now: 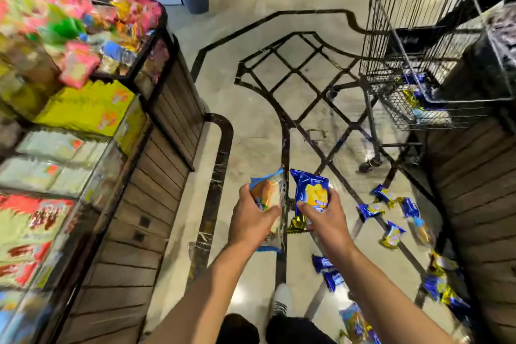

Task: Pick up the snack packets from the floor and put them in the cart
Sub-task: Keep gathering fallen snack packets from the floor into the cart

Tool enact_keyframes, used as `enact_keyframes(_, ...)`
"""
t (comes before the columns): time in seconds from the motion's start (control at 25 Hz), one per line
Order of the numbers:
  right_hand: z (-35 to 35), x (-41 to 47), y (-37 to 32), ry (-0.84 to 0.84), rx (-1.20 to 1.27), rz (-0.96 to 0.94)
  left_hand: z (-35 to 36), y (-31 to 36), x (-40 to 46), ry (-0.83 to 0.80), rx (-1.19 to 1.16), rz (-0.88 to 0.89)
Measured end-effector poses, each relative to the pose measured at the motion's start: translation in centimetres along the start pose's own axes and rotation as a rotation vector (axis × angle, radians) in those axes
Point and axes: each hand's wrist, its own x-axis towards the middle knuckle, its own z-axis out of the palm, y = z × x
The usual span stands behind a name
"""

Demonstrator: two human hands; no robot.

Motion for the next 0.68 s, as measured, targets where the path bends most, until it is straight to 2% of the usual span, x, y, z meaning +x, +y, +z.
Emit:
enact_keyframes(0.32, 4.2, 18.6, -8.9, 0.154, -0.040, -0.009, 1.1, 10.2, 21.0, -0.071, 0.067, 0.055)
enact_keyframes(0.56, 5.8, 32.2, -15.0, 0.395, -0.036, 0.020, 4.0, 19.4, 37.3, -0.243, 0.086, 0.142)
enact_keyframes(0.68, 5.6, 37.4, -18.3, 0.461, -0.007, 0.016, 6.0, 24.7, 42.6, -0.326, 0.124, 0.215)
